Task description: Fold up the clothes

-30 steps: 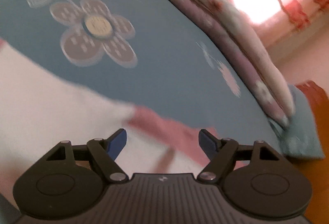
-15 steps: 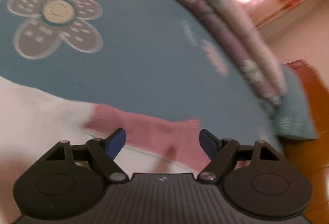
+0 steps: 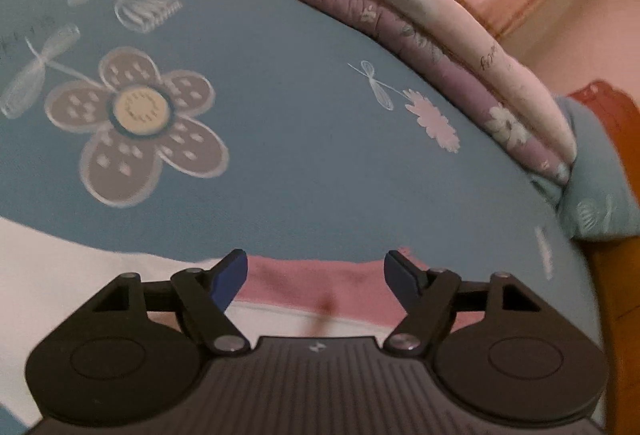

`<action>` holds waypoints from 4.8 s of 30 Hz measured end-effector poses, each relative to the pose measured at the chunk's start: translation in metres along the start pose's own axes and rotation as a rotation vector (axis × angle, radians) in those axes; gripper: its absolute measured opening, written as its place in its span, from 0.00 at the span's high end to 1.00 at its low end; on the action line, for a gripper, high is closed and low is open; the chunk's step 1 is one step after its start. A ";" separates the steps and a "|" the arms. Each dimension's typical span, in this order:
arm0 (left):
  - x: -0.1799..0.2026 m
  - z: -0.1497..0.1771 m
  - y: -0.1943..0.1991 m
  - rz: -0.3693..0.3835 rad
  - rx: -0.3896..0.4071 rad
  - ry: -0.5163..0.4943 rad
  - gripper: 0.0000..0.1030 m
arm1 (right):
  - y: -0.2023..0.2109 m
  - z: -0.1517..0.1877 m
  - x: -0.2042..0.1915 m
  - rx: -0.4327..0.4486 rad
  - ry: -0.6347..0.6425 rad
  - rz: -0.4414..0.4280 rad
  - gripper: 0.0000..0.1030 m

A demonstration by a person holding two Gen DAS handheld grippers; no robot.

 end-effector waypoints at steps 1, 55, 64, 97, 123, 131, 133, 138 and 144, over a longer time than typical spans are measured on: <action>-0.007 0.000 0.000 -0.003 -0.012 0.011 0.27 | 0.000 0.000 0.000 0.001 -0.005 -0.002 0.00; -0.286 0.033 0.143 -0.248 0.434 0.601 0.97 | -0.008 0.008 -0.020 0.010 0.151 0.123 0.00; -0.270 0.031 0.174 -0.308 0.413 0.528 0.96 | -0.009 0.007 -0.020 0.005 0.153 0.119 0.00; -0.136 0.076 0.097 -0.140 0.078 0.105 0.58 | -0.008 0.008 -0.021 -0.013 0.156 0.127 0.00; -0.235 -0.020 0.166 -0.398 0.428 0.189 0.38 | -0.008 0.010 -0.022 0.005 0.176 0.133 0.00; -0.296 -0.013 0.183 -0.449 0.428 0.358 0.39 | -0.009 0.011 -0.023 0.013 0.183 0.134 0.00; -0.313 -0.009 0.189 -0.465 0.449 0.411 0.39 | -0.009 0.010 -0.024 0.015 0.184 0.135 0.00; -0.337 -0.005 0.179 -0.495 0.415 0.419 0.41 | -0.010 0.010 -0.023 0.027 0.192 0.132 0.00; -0.321 -0.011 0.163 -0.510 0.340 0.188 0.69 | -0.011 0.010 -0.025 0.043 0.206 0.137 0.00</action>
Point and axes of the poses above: each gripper's, at about its wrist camera, not at the fingertips, and y roughly against the way its jaws point, x to its right, z to its underside, the point moved 6 cm from there along -y, roughly the way its jaws point, and after that the axes turned 4 degrees about y, right-handed, at the moved point
